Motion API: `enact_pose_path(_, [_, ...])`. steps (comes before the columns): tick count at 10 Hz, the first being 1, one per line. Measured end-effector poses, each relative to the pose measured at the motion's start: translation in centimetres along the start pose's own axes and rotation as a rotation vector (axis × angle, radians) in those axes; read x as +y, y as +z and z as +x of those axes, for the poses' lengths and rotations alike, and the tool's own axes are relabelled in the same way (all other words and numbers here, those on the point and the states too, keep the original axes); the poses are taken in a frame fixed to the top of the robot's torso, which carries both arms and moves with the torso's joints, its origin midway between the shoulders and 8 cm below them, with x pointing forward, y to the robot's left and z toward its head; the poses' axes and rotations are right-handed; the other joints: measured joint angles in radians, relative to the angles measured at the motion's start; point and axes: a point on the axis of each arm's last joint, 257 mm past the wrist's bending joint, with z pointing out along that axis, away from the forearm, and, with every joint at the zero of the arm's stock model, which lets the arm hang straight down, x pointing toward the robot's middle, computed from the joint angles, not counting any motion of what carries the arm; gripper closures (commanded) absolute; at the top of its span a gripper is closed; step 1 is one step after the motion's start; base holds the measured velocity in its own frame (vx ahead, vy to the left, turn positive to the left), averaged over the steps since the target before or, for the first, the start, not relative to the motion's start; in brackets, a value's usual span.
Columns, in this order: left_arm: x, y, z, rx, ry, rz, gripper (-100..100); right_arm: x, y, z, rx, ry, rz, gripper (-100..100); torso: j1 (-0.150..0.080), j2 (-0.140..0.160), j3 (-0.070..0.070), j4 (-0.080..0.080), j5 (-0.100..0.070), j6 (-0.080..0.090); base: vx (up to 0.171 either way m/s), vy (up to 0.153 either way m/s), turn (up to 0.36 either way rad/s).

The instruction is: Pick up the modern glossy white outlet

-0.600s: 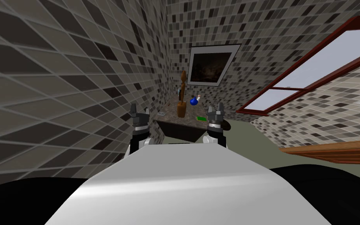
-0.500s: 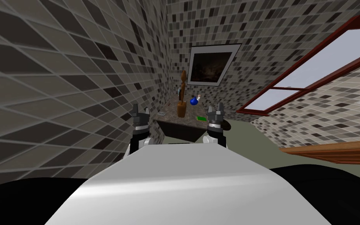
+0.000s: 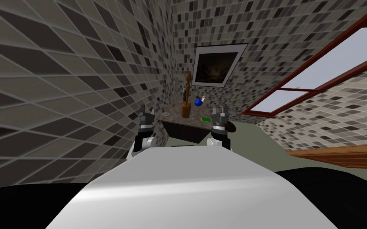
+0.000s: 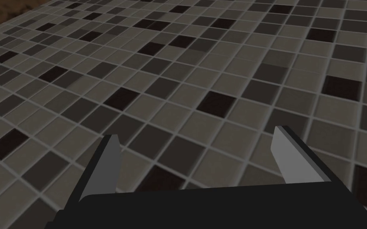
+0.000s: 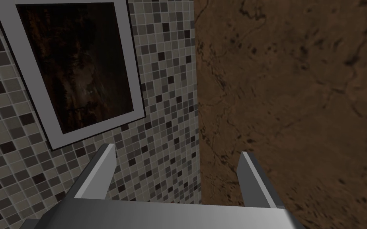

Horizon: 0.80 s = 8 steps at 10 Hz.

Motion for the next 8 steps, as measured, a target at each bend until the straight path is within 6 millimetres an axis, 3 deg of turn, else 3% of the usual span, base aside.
enact_pose_path(8, [6.4, 4.2, 0.6, 0.017, -0.097, -0.128, -100, 0.0, 0.0, 0.0, 0.000, 0.000, 0.000, 0, 0.000, -0.001, -0.001, 0.000, 0.000, 0.000, -0.065, 0.029, 0.029])
